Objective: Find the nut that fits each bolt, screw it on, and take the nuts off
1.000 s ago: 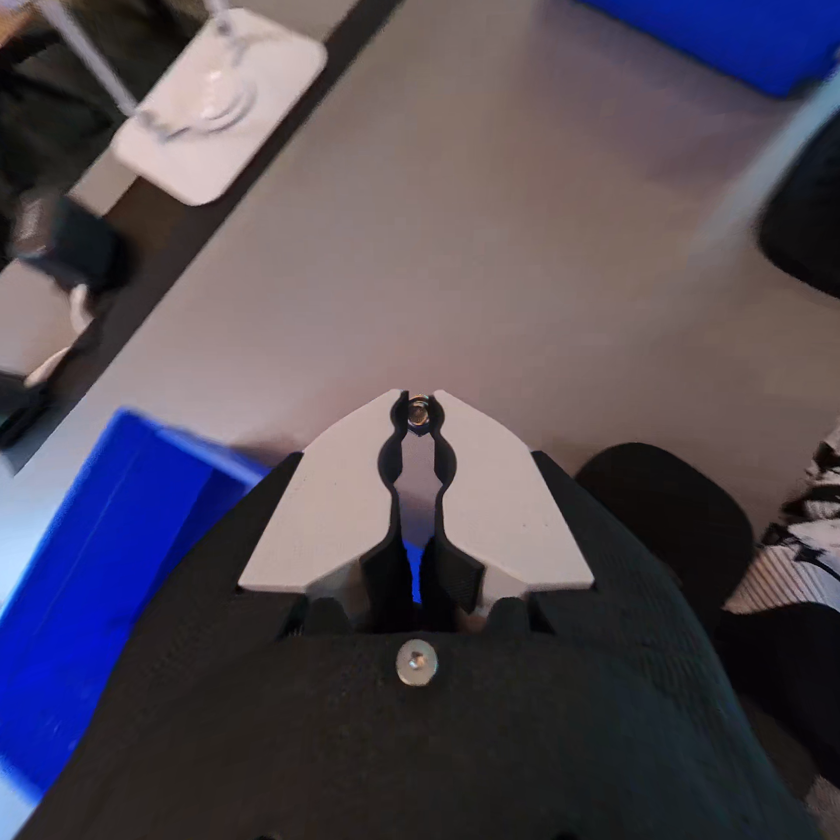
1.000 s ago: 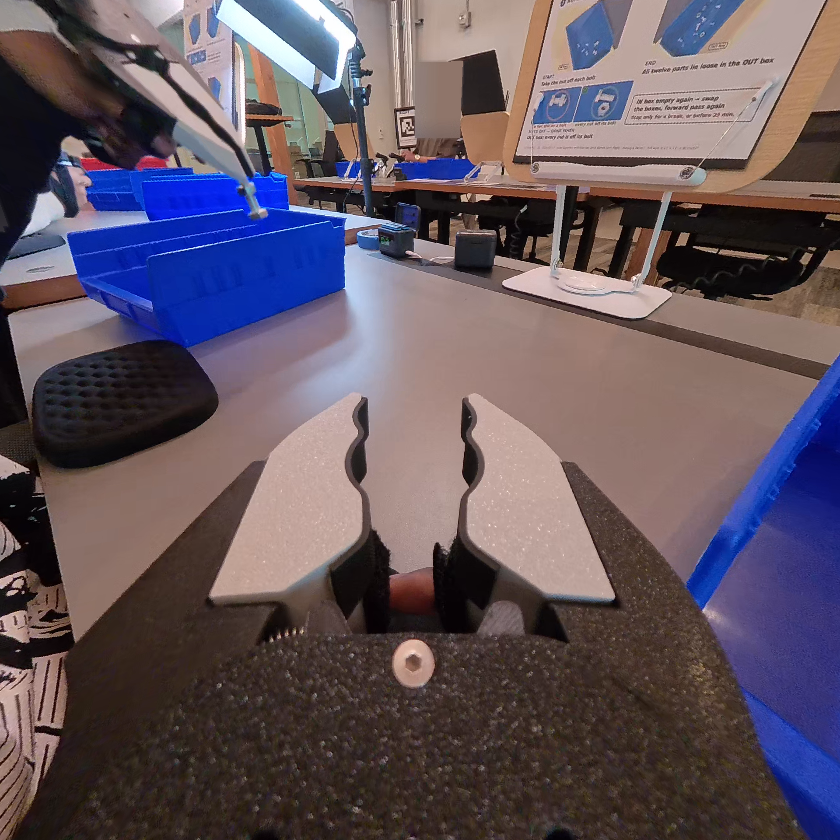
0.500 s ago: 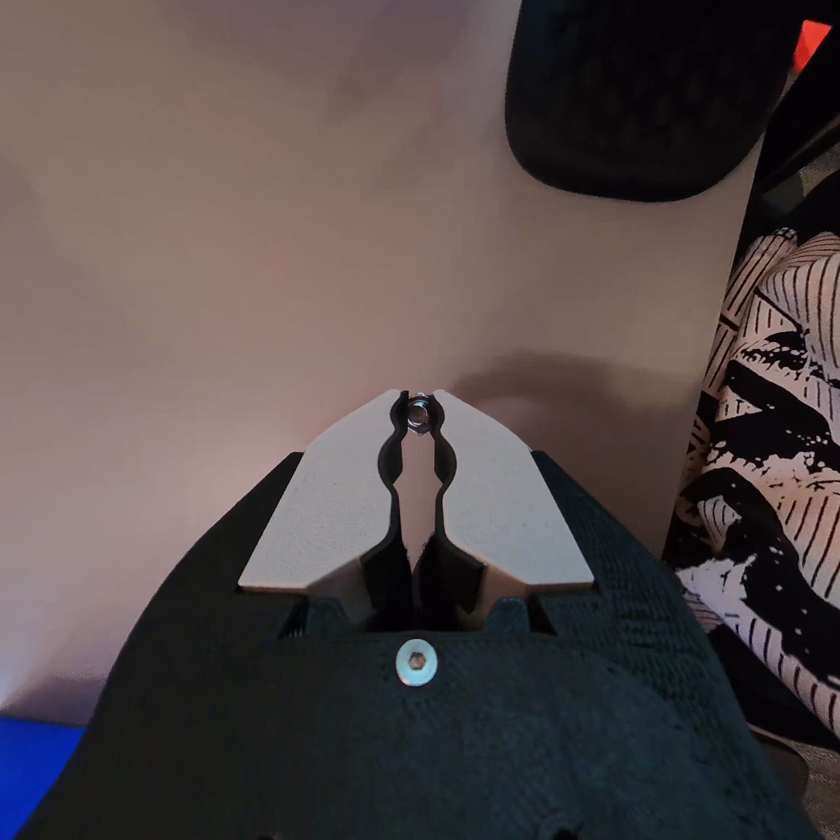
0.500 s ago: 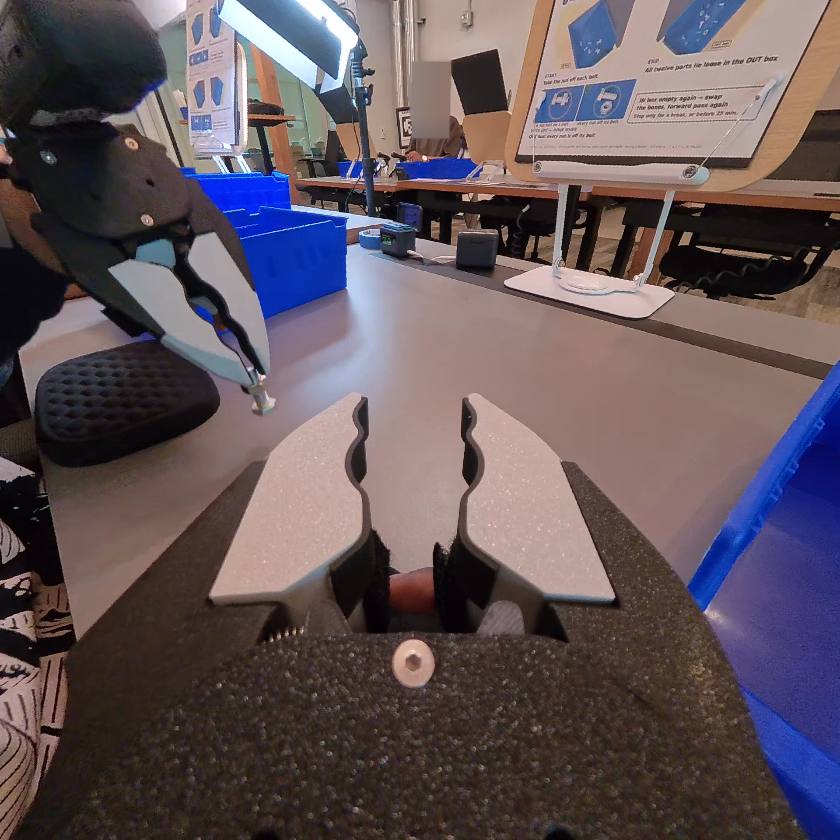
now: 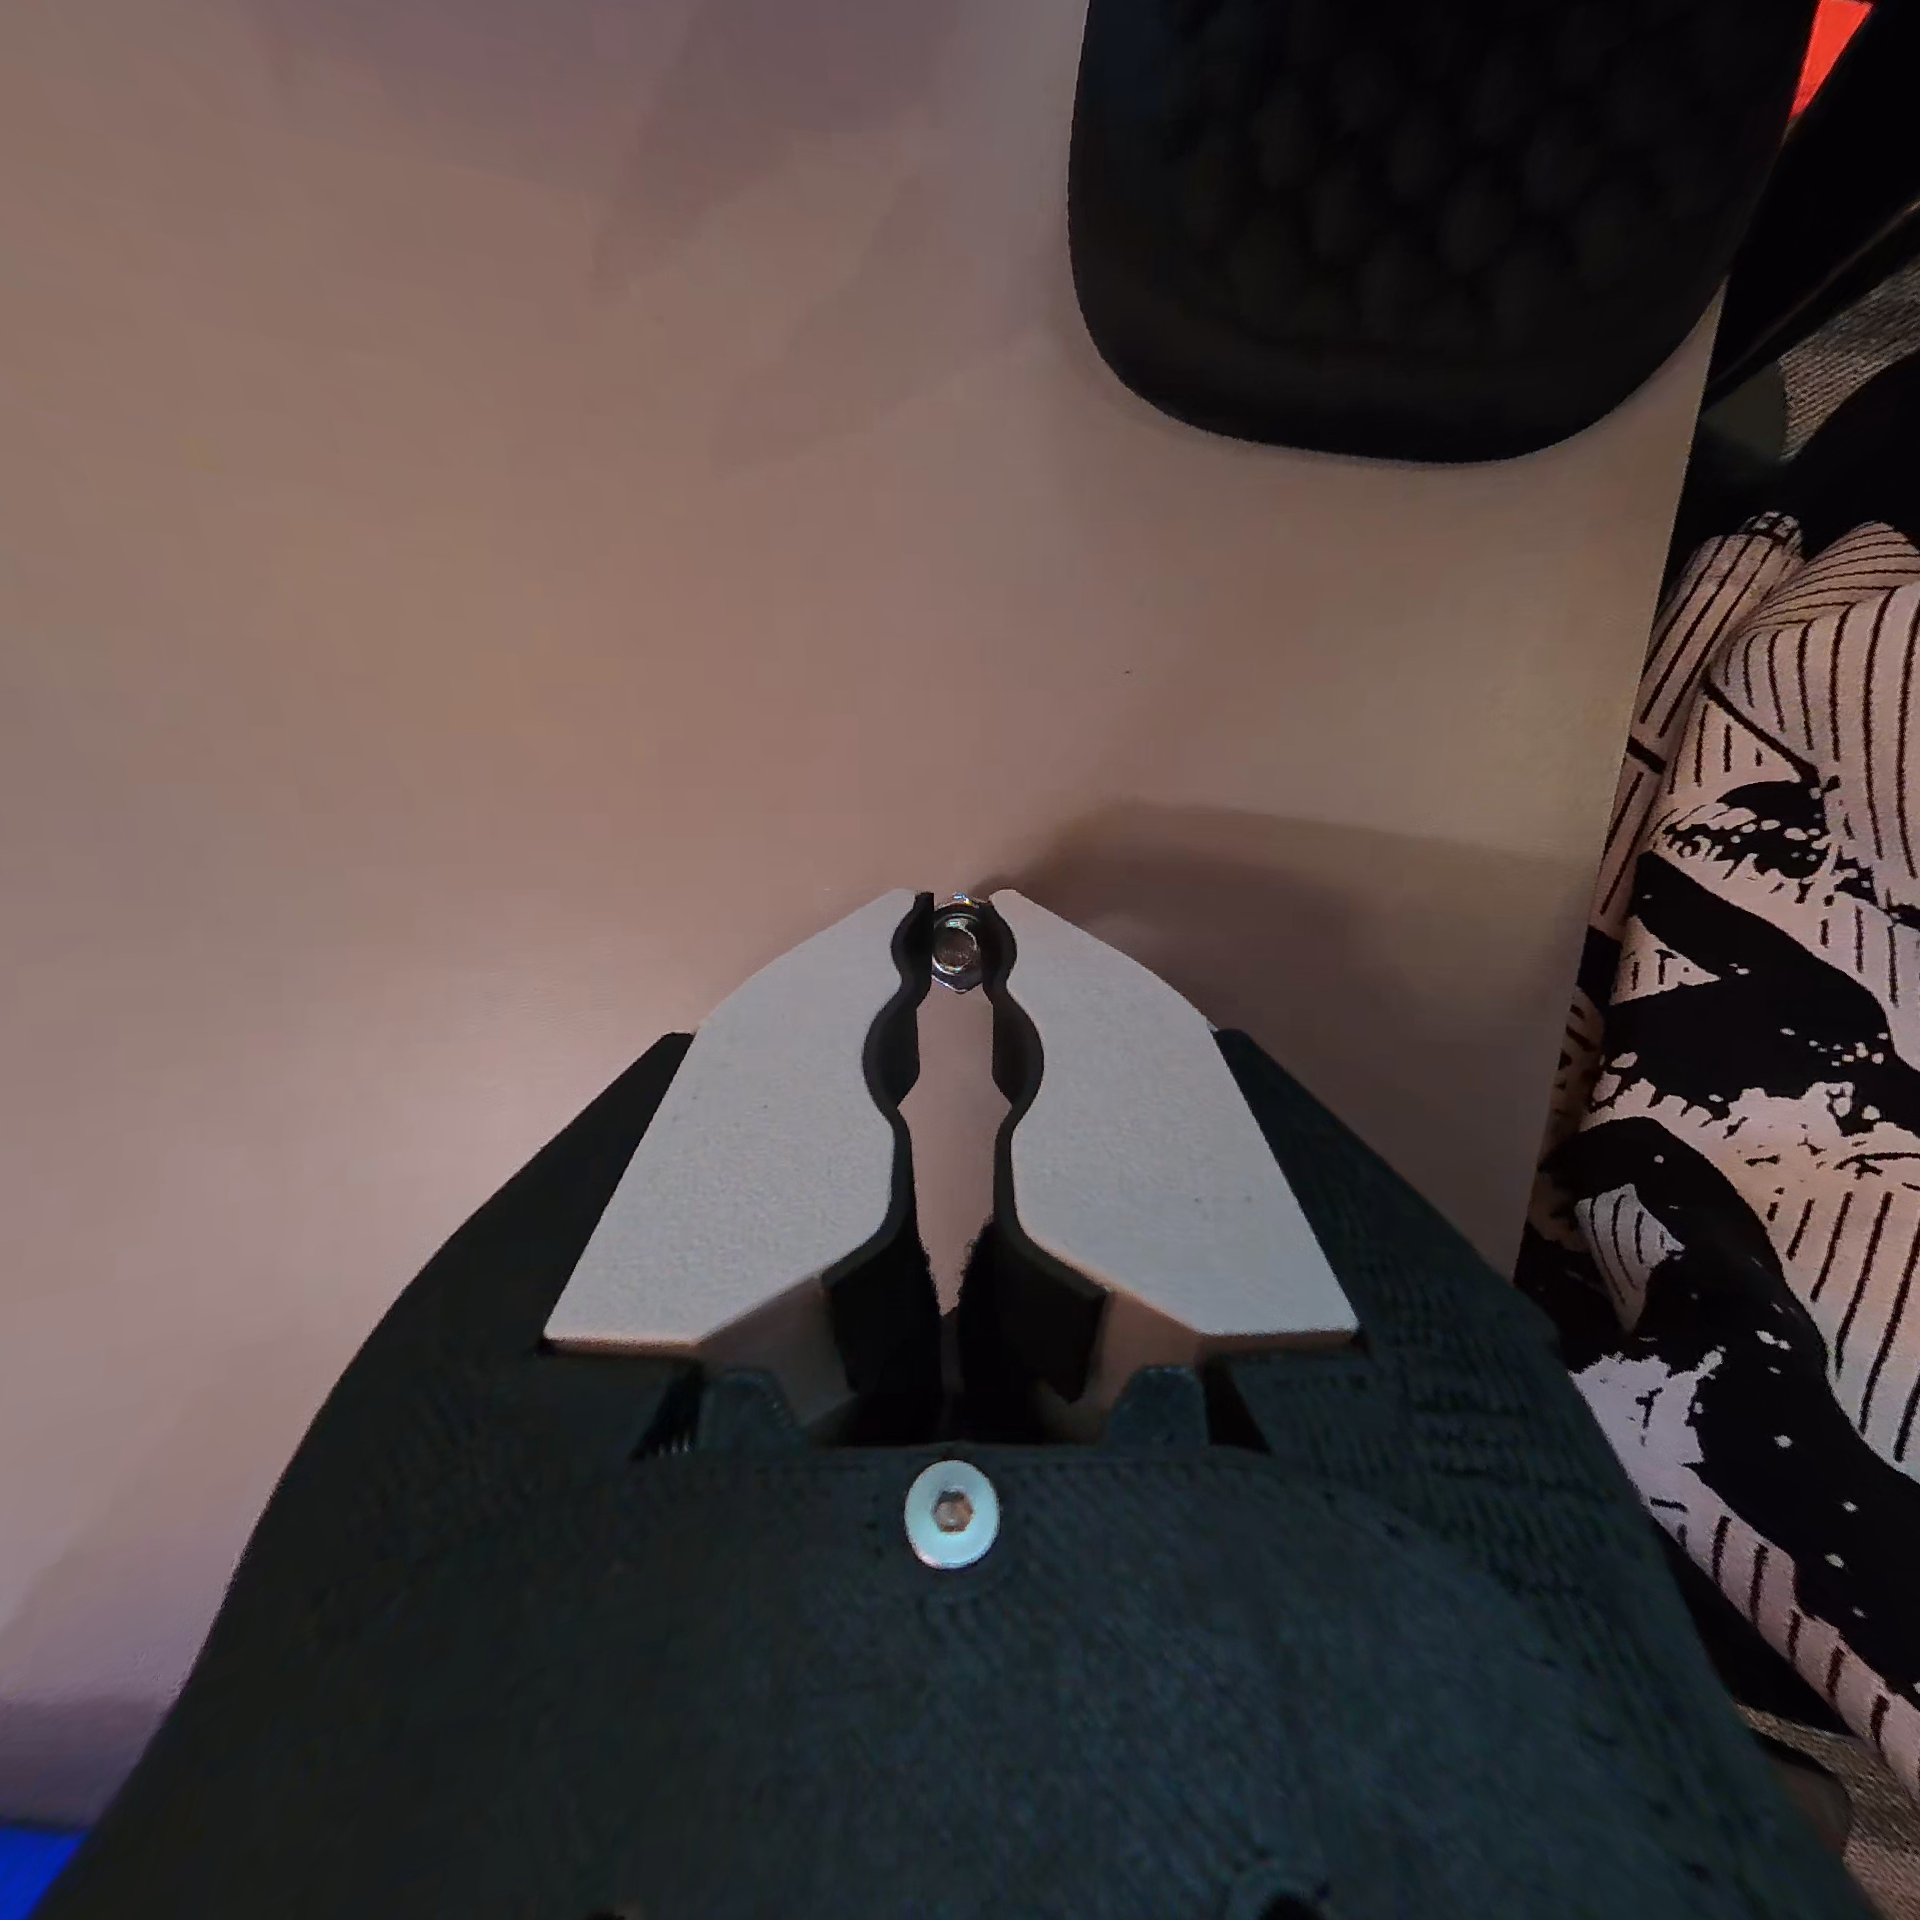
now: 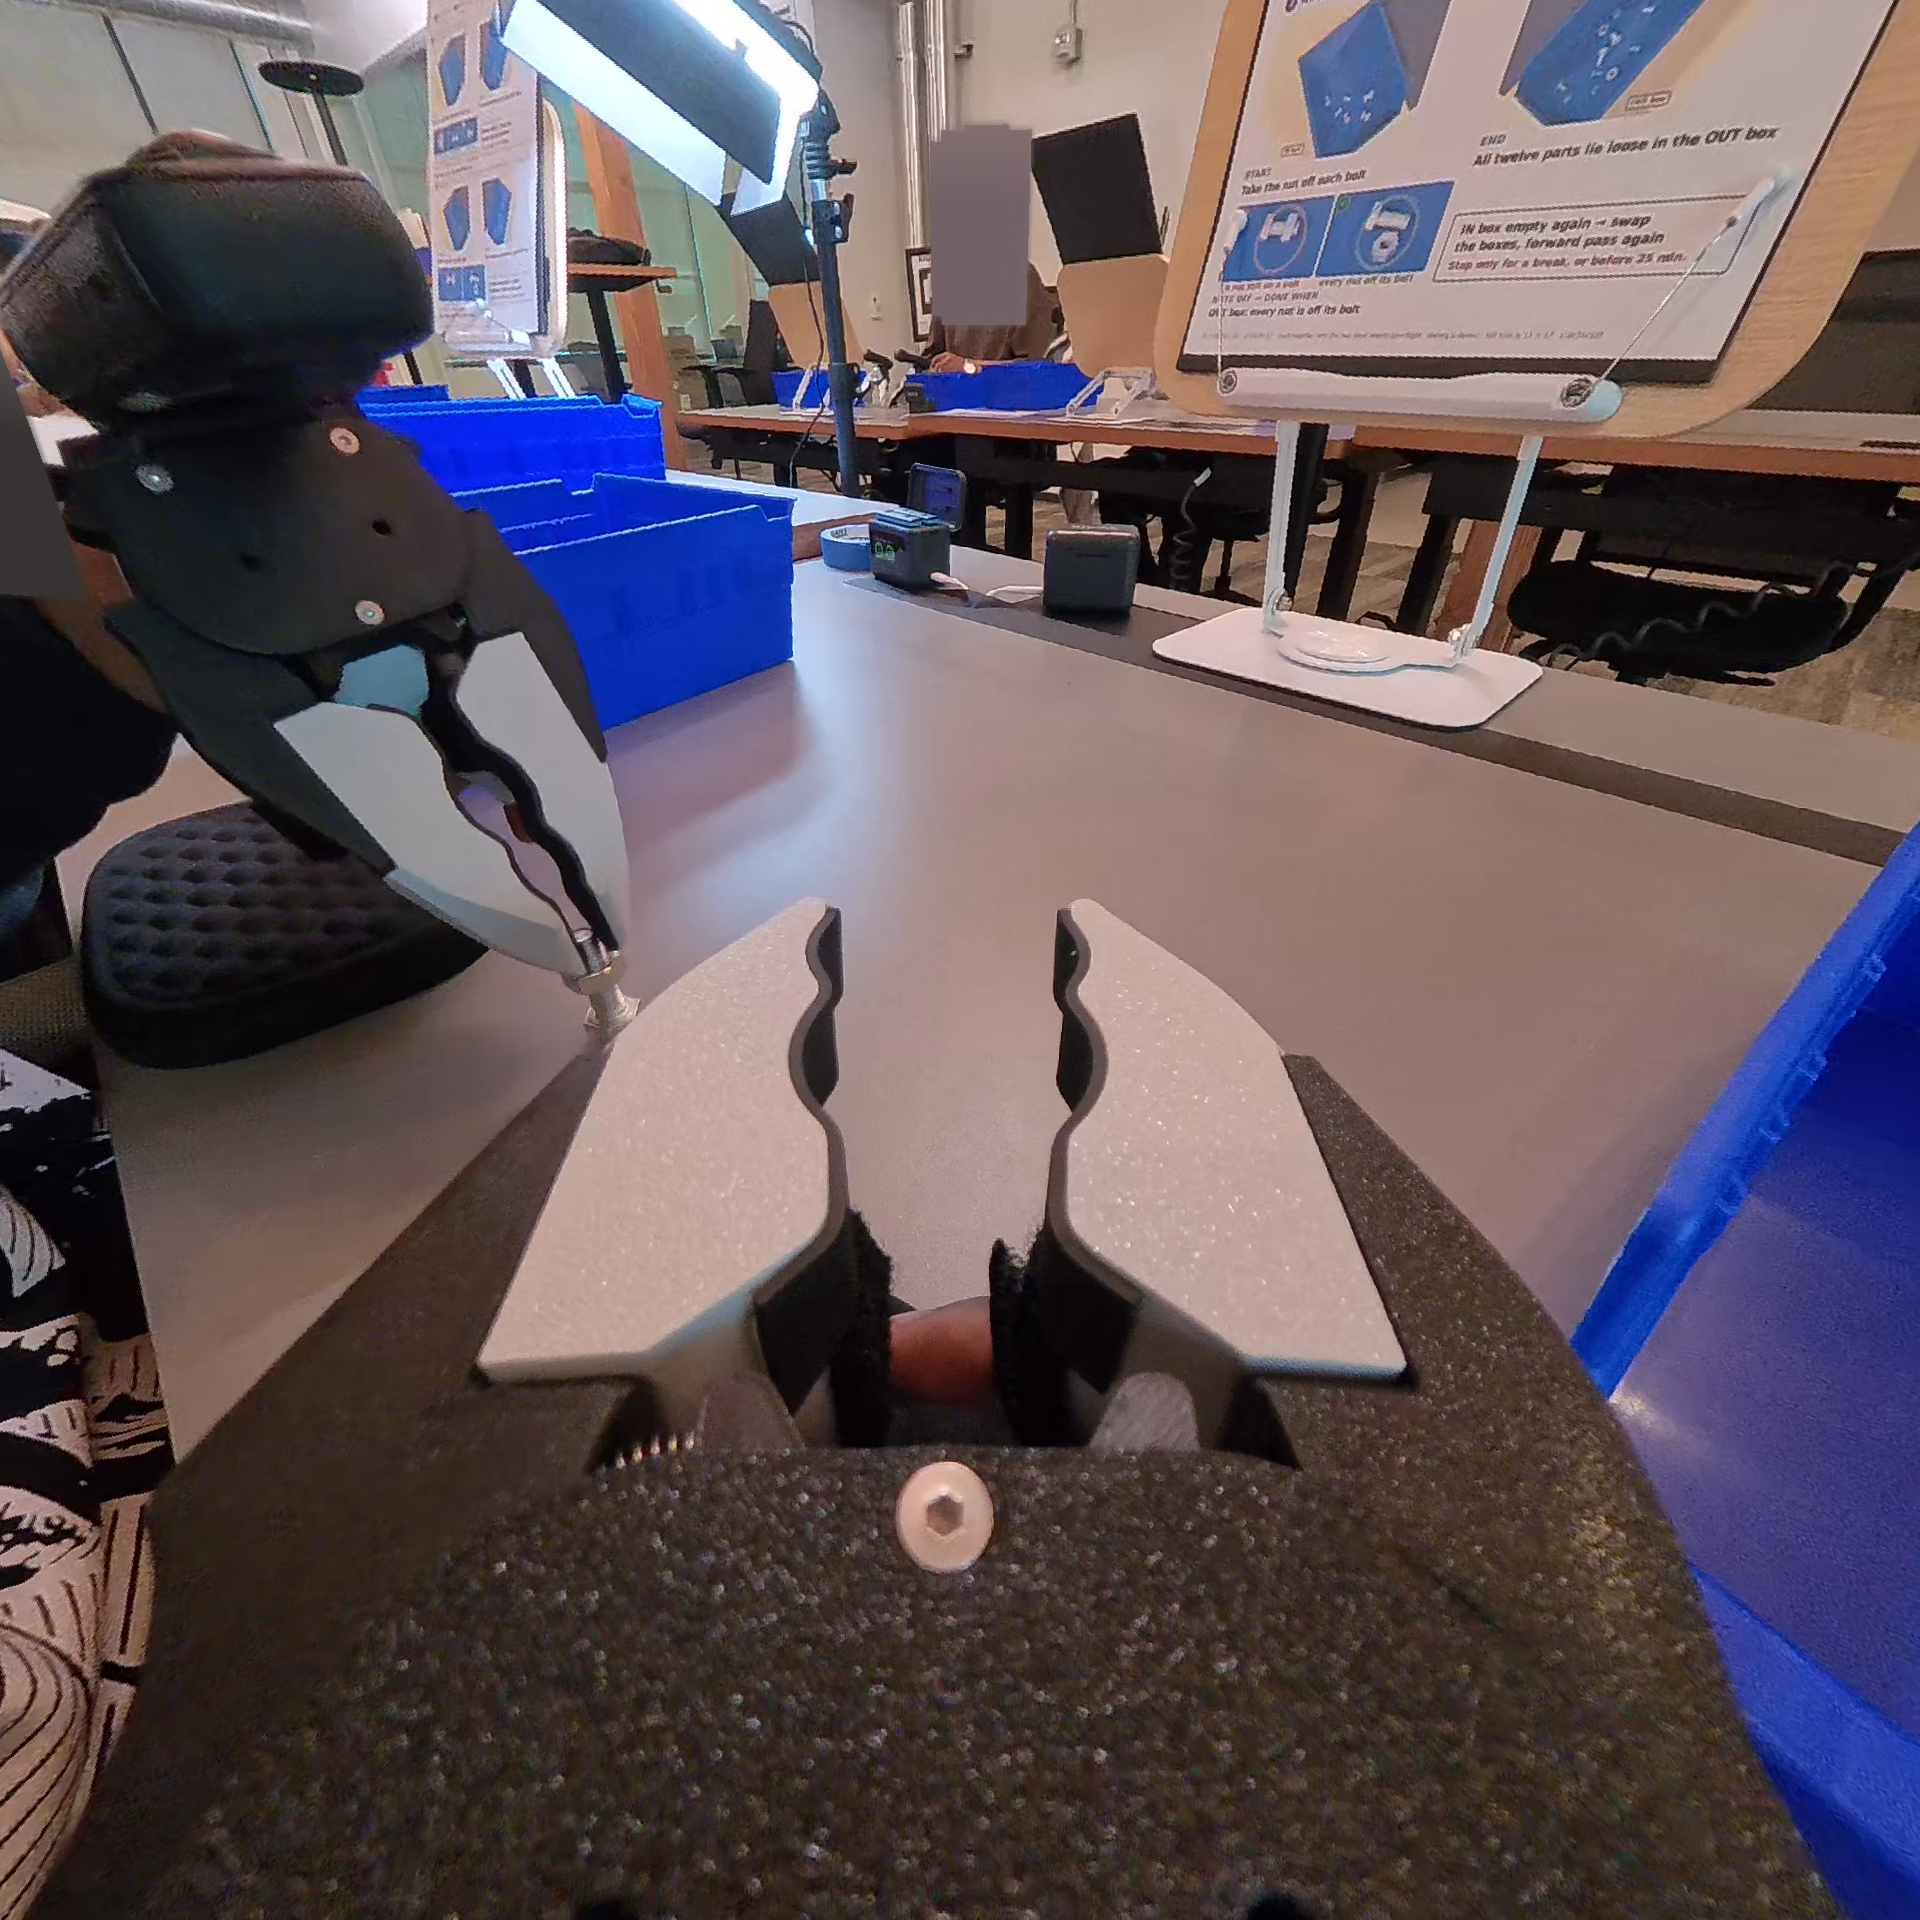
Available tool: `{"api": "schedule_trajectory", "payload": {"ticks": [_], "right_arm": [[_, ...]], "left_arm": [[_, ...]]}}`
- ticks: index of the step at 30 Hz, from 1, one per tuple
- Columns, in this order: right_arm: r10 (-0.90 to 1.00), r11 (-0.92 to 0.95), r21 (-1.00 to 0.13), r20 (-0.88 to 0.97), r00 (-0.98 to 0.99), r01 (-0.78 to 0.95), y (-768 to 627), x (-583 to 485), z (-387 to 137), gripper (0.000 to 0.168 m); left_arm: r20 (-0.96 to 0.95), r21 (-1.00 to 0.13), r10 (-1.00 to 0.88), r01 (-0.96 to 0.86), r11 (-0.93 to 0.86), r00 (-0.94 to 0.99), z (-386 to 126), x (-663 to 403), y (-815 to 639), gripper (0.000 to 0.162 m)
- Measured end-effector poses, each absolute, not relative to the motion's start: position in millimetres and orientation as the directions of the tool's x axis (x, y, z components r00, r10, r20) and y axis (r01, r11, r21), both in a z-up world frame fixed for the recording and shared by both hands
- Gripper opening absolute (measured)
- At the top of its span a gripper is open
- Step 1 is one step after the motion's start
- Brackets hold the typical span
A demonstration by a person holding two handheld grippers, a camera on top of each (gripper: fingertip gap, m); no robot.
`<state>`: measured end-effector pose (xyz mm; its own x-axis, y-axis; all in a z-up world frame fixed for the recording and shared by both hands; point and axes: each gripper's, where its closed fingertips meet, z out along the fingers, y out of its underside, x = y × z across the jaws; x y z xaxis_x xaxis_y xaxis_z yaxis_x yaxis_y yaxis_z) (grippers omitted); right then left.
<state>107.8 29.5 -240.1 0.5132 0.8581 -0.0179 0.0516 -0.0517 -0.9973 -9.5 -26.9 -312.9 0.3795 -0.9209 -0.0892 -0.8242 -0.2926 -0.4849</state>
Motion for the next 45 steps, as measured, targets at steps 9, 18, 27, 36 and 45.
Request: {"api": "schedule_trajectory", "payload": {"ticks": [9,18,27,36,45], "right_arm": [[0.860,-0.058,-0.997,-0.023,0.511,0.053,29.5,107.6,-241.0,0.040],[0.934,-0.053,-0.954,0.056,0.353,0.293,4.8,71.1,-264.0,0.040],[0.989,-0.046,-0.863,0.032,0.144,0.503,-28.3,-2.6,-295.7,0.023],[0.993,-0.057,-0.819,0.010,0.114,0.571,-28.1,-18.2,-310.2,0.010],[0.994,-0.047,-0.861,0.011,0.112,0.507,-24.6,-12.0,-275.6,0.010]], "left_arm": [[-0.050,-0.543,-0.918,-0.782,-0.305,0.392,-309.3,-6.2,-27.9,0.020],[0.071,-0.929,-0.887,-0.295,-0.226,0.456,-257.5,-9.4,-36.6,0.060],[0.046,-0.995,-0.846,0.101,0.009,0.531,-216.6,-34.3,-45.3,0.075],[0.053,-0.994,-0.856,0.107,0.002,0.515,-218.2,-34.6,-48.8,0.075],[0.009,-0.998,-0.829,-0.042,-0.039,0.560,-236.5,-24.3,-41.5,0.074]]}}
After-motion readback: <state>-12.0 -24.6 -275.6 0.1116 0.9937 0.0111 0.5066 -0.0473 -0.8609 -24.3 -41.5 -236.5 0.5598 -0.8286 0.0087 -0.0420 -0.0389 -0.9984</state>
